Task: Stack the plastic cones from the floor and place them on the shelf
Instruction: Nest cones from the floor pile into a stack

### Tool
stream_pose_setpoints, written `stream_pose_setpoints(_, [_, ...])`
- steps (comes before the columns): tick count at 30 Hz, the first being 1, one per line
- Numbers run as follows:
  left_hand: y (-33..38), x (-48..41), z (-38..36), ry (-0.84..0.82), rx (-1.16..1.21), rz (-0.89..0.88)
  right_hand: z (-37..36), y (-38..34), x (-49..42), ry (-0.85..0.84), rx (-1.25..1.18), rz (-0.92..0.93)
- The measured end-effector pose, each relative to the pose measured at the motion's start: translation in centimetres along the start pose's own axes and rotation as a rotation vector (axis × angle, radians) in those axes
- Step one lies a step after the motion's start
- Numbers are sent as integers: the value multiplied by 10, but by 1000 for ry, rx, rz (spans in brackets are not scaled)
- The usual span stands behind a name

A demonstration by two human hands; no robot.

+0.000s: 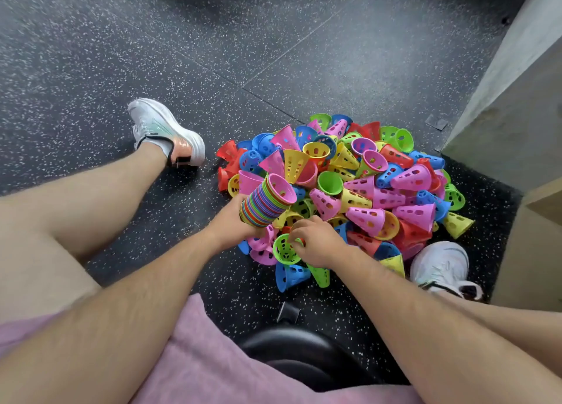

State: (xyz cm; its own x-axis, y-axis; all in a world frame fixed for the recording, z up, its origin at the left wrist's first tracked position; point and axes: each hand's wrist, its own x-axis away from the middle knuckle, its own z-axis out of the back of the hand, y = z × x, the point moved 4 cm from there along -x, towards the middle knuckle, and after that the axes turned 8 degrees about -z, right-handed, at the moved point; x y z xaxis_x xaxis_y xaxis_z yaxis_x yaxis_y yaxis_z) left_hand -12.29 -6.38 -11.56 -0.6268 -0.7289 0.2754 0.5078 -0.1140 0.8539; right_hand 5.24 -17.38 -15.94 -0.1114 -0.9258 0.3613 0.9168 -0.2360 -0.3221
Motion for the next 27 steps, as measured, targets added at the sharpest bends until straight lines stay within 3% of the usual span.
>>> stream_pose_setpoints(4, [-9,0,-3,-25,18,30,-11,-4,-4,-84,182,3])
stream_pose_setpoints(10, [-13,-3,-3,-30,18,31,-15,-9,-6,-58,160,26])
stream_pose_setpoints(27, [15,0,-3,18,28,-39,82,42,14,557,-660,-357])
